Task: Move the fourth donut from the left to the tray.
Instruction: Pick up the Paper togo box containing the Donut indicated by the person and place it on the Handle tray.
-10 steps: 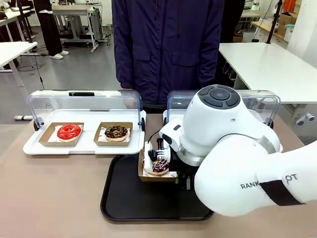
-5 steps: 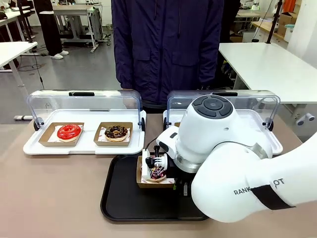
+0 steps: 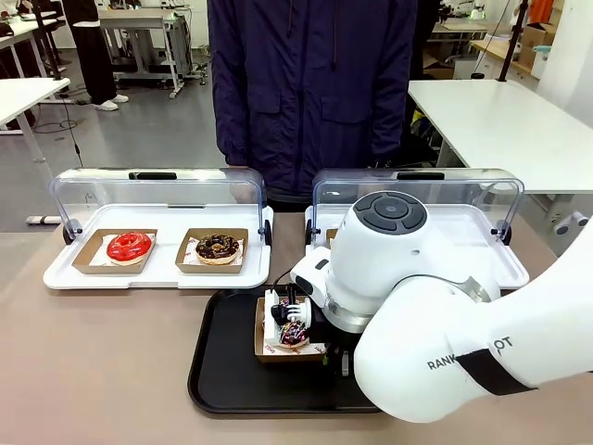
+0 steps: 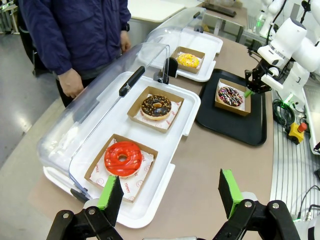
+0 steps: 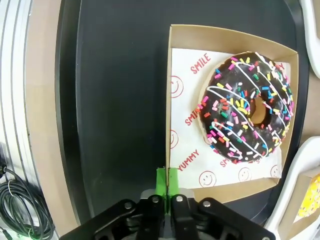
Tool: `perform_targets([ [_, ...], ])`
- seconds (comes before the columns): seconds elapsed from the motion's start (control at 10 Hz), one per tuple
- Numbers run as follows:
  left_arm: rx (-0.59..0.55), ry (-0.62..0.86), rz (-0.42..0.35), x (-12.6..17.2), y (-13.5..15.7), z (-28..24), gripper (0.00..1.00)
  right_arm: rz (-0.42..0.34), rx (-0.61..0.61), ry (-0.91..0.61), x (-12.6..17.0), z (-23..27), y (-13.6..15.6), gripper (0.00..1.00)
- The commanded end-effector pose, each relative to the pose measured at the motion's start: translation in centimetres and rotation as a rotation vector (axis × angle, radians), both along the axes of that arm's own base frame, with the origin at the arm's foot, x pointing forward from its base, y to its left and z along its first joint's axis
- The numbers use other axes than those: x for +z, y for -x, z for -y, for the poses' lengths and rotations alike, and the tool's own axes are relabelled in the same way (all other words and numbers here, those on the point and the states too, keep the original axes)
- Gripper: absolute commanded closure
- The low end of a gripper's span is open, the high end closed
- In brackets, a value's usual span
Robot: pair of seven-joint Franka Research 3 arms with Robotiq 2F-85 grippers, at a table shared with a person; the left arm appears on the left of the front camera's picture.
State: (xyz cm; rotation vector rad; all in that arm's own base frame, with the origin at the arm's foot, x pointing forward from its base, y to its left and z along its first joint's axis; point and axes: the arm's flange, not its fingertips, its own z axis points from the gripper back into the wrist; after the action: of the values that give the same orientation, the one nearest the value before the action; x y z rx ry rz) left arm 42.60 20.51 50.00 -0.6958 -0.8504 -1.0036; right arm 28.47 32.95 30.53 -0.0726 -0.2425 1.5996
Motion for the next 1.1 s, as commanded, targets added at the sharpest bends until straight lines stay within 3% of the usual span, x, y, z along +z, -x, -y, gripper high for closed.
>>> perform_targets([
  [0.0,-0.006,-0.005,-0.003,0.2,0.2,0.1,0.0,-0.004,-0.012,-0.019,-0.6,1.7,1.9,0.98],
  [0.1,-0.006,-0.005,-0.003,0.2,0.2,0.1,0.0,-0.019,-0.017,-0.032,-0.4,1.7,1.8,0.98],
  [0.2,-0.006,-0.005,-0.003,0.2,0.2,0.1,0.0,-0.007,-0.009,-0.014,-0.4,1.7,1.8,0.41],
  [0.3,-0.006,-0.005,-0.003,0.2,0.2,0.1,0.0,-0.006,-0.014,-0.015,0.1,1.9,1.8,0.41],
  [0.4,-0.006,-0.005,-0.003,0.2,0.2,0.1,0.0,-0.003,-0.017,-0.021,0.8,2.0,2.0,0.0],
  [0.5,-0.006,-0.005,-0.003,0.2,0.2,0.1,0.0,0.007,-0.015,-0.028,1.6,2.1,2.3,0.4],
  [0.6,-0.006,-0.005,-0.003,0.2,0.2,0.1,0.0,0.029,-0.019,-0.031,2.5,2.2,2.7,0.0],
  [1.0,-0.006,-0.005,-0.003,0.2,0.2,0.1,0.0,0.065,-0.002,-0.043,6.3,2.6,4.1,0.0],
])
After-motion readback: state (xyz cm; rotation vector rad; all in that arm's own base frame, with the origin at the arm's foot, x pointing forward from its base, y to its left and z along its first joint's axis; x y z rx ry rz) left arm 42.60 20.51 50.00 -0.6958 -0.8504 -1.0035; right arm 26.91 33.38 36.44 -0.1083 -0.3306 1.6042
